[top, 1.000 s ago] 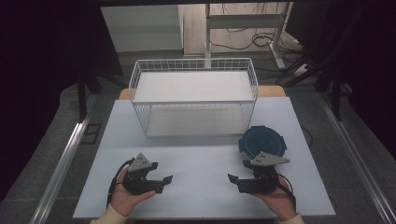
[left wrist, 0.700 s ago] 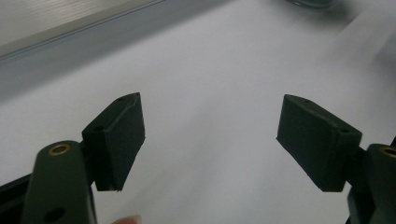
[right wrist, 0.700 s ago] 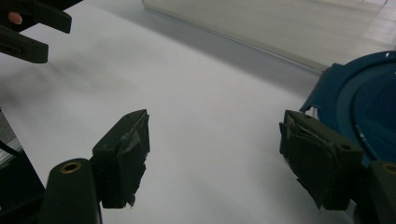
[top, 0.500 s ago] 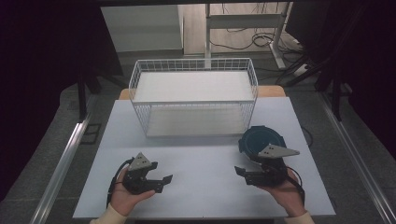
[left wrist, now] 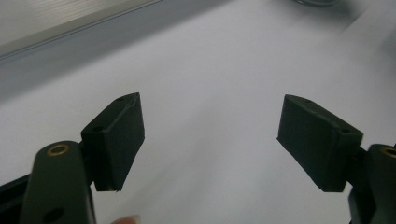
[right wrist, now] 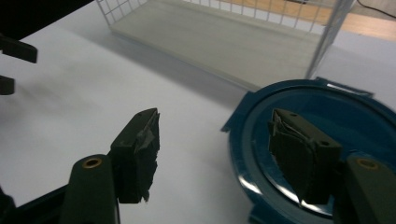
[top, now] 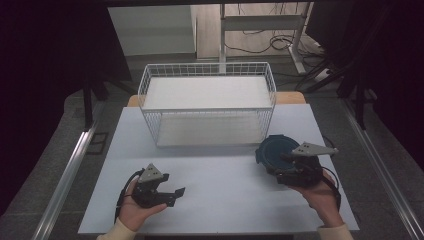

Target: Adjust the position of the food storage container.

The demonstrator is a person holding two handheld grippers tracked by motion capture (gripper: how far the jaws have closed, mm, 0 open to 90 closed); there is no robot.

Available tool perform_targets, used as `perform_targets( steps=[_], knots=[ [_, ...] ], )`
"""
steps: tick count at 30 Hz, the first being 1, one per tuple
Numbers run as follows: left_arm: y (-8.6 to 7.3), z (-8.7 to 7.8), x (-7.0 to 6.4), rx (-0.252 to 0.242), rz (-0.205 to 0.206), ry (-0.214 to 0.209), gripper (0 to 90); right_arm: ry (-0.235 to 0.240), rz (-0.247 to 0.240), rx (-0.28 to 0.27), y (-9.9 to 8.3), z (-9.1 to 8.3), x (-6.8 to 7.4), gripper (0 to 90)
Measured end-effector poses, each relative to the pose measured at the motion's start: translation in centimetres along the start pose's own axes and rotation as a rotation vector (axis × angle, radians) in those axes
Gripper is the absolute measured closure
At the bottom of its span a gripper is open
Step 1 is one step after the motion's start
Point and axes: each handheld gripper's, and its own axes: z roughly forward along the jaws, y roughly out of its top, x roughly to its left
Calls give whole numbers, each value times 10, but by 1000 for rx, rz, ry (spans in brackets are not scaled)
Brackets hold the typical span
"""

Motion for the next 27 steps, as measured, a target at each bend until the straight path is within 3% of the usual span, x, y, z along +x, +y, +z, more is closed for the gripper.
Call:
perform_targets(
  steps=[10, 16, 22, 23, 25, 27],
  knots=[
    [0, -1, 2, -3, -6, 6, 223, -33, 40, 2, 19, 2, -31, 392],
    [0, 1, 1, 7, 1, -1, 223, -79, 56, 58, 29, 8, -53, 437],
    [-1, 3, 0, 11, -1, 0, 223, -124, 81, 103, 29, 18, -77, 589],
    [-1, 3, 0, 12, -1, 0, 223, -139, 99, 116, 28, 21, -85, 670],
    [-1, 3, 0, 13, -2, 1, 223, -151, 116, 134, 28, 26, -94, 750],
    [-1, 3, 1, 12, -3, 1, 223, -152, 118, 142, 28, 27, -97, 775]
  ],
)
